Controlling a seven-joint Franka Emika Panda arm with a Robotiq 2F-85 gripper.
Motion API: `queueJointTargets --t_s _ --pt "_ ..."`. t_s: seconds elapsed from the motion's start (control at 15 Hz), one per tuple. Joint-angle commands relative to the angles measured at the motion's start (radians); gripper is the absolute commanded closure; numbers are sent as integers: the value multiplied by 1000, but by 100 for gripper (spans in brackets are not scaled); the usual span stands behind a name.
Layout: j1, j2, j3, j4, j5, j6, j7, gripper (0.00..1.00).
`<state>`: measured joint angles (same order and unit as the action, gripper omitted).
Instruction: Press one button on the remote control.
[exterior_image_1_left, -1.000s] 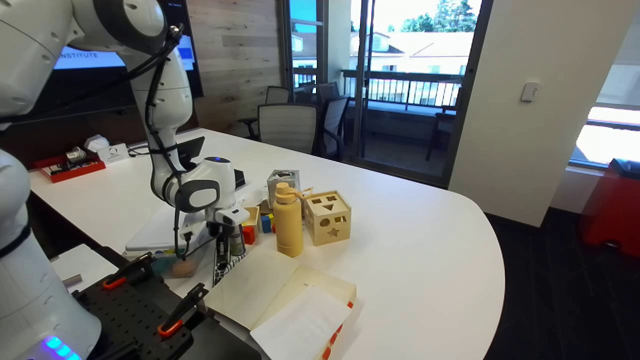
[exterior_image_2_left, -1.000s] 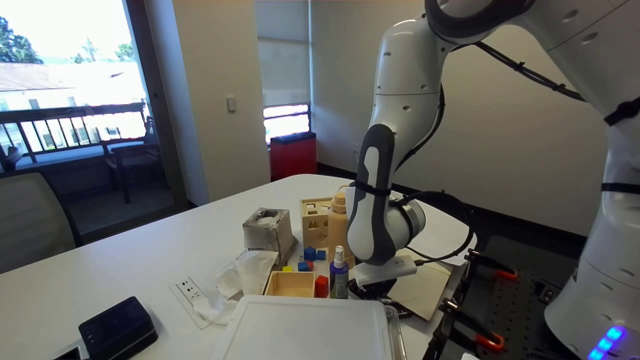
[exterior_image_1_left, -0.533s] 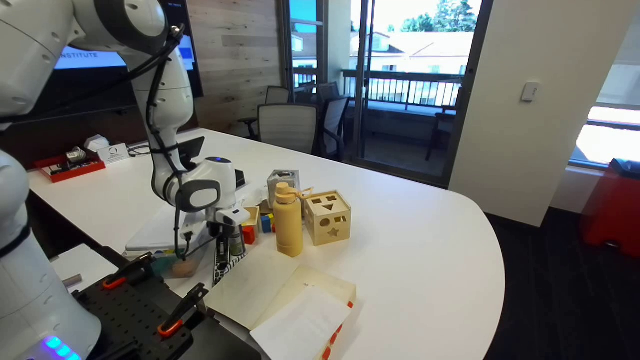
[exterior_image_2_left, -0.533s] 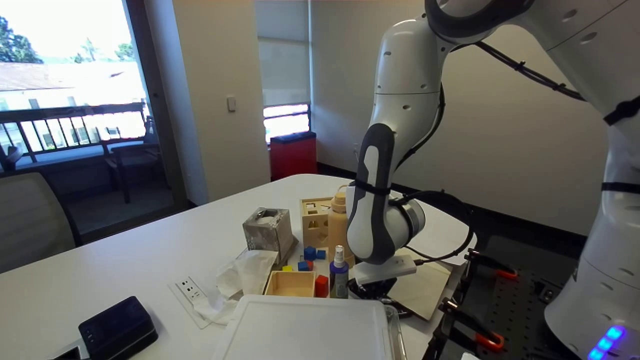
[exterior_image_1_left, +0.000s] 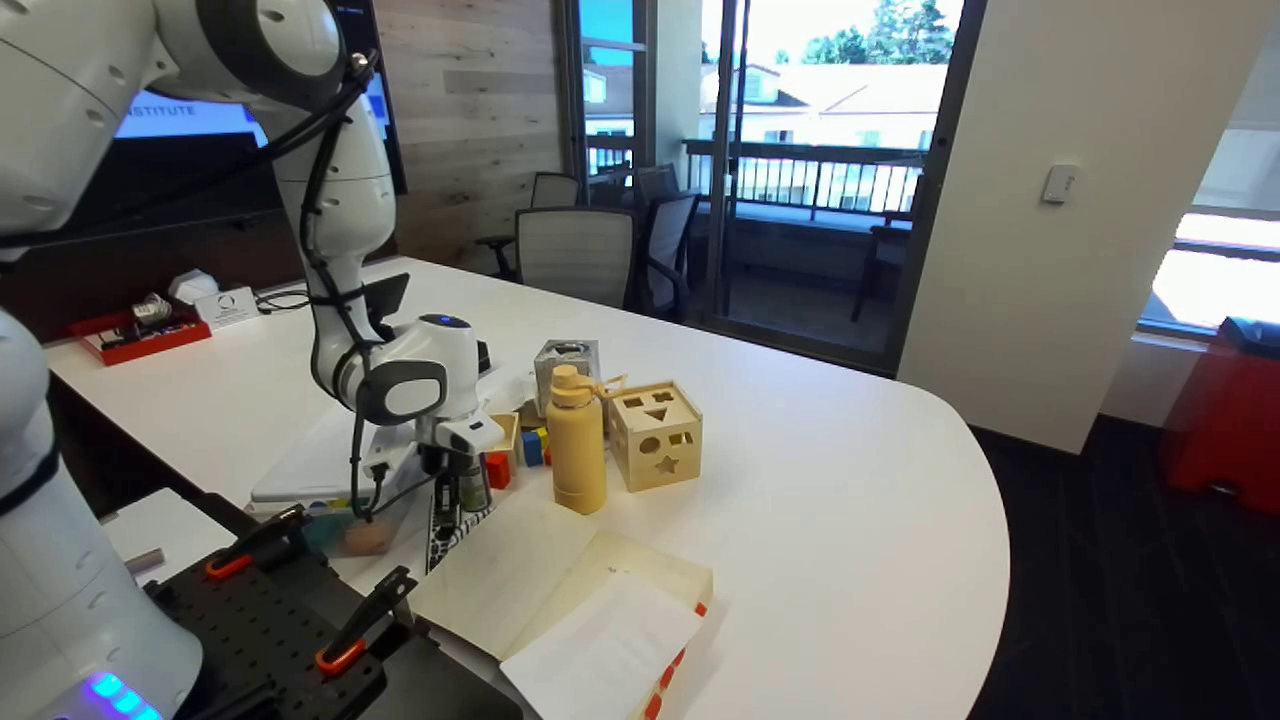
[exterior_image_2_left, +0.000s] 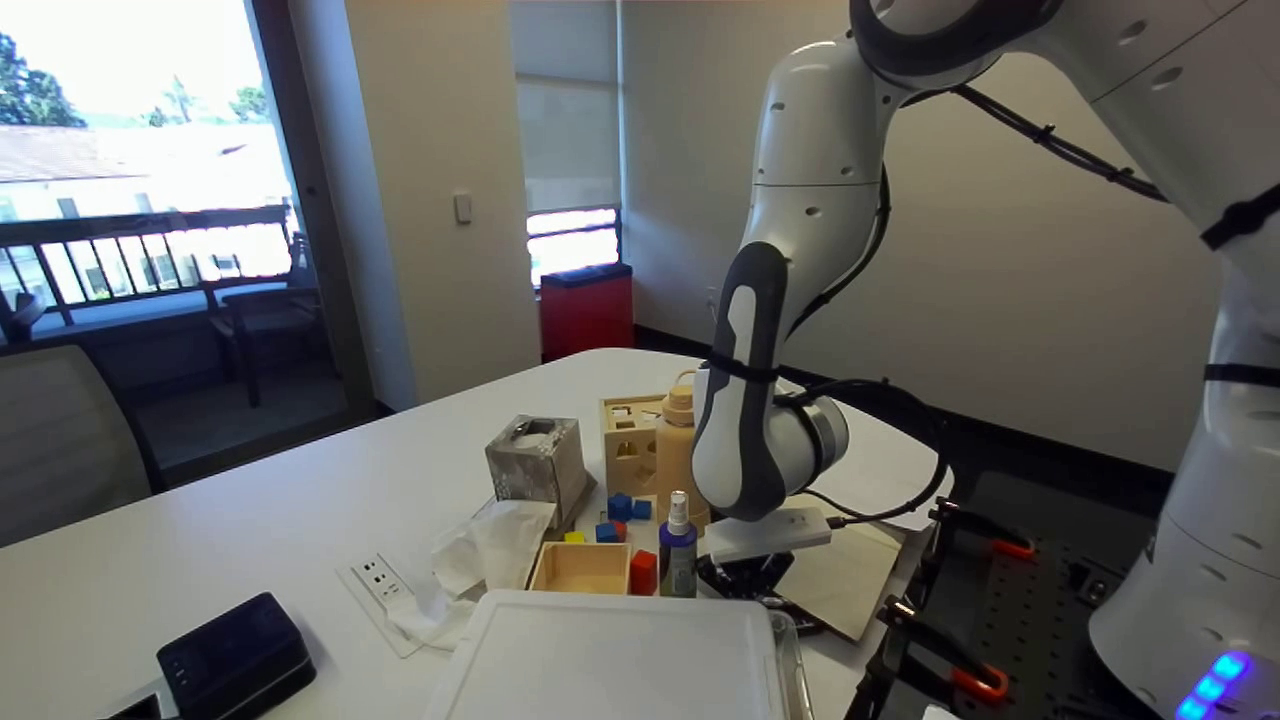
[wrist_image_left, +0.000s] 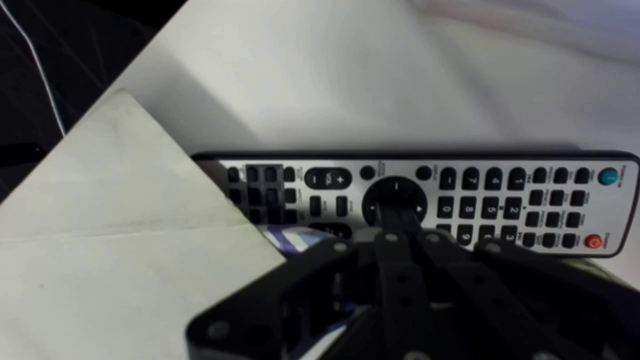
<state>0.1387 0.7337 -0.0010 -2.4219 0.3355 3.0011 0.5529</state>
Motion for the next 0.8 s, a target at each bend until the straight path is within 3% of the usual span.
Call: queueJointTargets --t_s 0.0,0.73 --pt "-14 83 9 38 17 -6 -24 100" --pt "-7 -10 5 -49 23 51 -26 100"
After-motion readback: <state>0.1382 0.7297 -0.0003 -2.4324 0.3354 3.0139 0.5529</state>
